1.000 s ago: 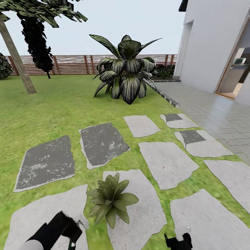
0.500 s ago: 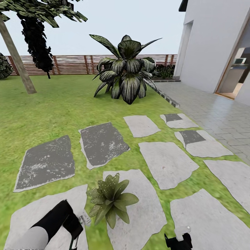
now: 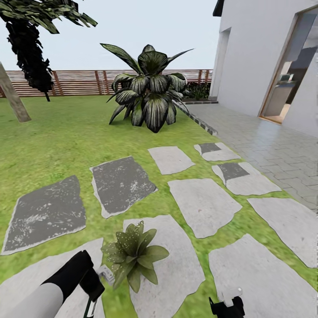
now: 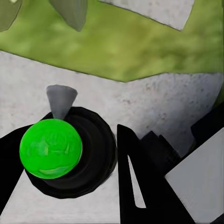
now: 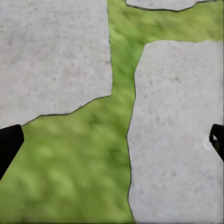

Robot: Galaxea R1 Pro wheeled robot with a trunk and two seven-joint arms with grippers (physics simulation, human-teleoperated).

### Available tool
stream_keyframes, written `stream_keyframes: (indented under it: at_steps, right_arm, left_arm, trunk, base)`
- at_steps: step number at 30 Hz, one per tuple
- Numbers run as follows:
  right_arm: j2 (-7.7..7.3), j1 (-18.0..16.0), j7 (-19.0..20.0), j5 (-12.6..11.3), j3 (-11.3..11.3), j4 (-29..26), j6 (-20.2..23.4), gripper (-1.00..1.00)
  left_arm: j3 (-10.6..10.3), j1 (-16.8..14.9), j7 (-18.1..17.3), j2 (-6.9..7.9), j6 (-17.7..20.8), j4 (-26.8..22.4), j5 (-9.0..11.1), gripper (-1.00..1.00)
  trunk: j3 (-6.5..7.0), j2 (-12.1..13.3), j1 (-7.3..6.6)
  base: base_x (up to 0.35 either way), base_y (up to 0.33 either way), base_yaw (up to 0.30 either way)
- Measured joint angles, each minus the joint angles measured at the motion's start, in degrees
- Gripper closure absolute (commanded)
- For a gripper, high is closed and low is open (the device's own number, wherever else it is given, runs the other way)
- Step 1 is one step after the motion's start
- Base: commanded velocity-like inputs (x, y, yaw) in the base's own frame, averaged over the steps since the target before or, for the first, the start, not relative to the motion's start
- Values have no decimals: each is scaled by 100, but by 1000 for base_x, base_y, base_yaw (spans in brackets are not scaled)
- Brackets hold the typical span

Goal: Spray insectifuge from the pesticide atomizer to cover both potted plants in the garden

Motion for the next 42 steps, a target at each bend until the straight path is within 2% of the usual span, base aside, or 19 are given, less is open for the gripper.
stream_keyframes:
  at_steps: [8, 11, 15, 21, 29, 34, 36, 39, 42]
  right_arm:
    - [0, -1, 0, 0, 0, 1, 1, -100]
    - [0, -1, 0, 0, 0, 1, -1, -100]
    - [0, -1, 0, 0, 0, 1, -2, -100]
    - [0, 1, 0, 0, 0, 1, -5, -100]
    - [0, -1, 0, 0, -1, 1, -7, -100]
    - [0, 0, 0, 0, -1, 1, -7, -100]
    - [0, -1, 0, 0, -1, 1, -7, -100]
    - [0, 0, 0, 0, -1, 1, -7, -100]
    - [0, -1, 0, 0, -1, 1, -7, -100]
  left_arm:
    - [22, 29, 30, 39, 3, 61, 10, 100]
    - [17, 57, 40, 102, -11, 78, -27, 100]
    - [23, 284, 68, 150, -26, 103, -48, 100]
    - [13, 320, 171, 146, -29, 106, -54, 100]
    - [66, 324, 193, 517, -35, 104, -44, 100]
    - [69, 326, 201, 456, -32, 72, -30, 100]
    - [71, 323, 202, 398, -22, 39, -28, 100]
    - [65, 308, 202, 235, -6, 1, -6, 100]
    - [65, 275, 185, 205, 18, -101, 4, 100]
  trunk:
    - [0, 0, 0]
    - [0, 0, 0]
    - [0, 0, 0]
    - [0, 0, 0]
    - [0, 0, 0]
    - [0, 0, 0]
    - [0, 0, 0]
    - [0, 0, 0]
    - [0, 0, 0]
  base:
    - [0, 0, -13]
    - [0, 0, 0]
    - [0, 0, 0]
    - [0, 0, 0]
    - [0, 0, 0]
    - [0, 0, 0]
    - [0, 0, 0]
    - [0, 0, 0]
    - [0, 0, -13]
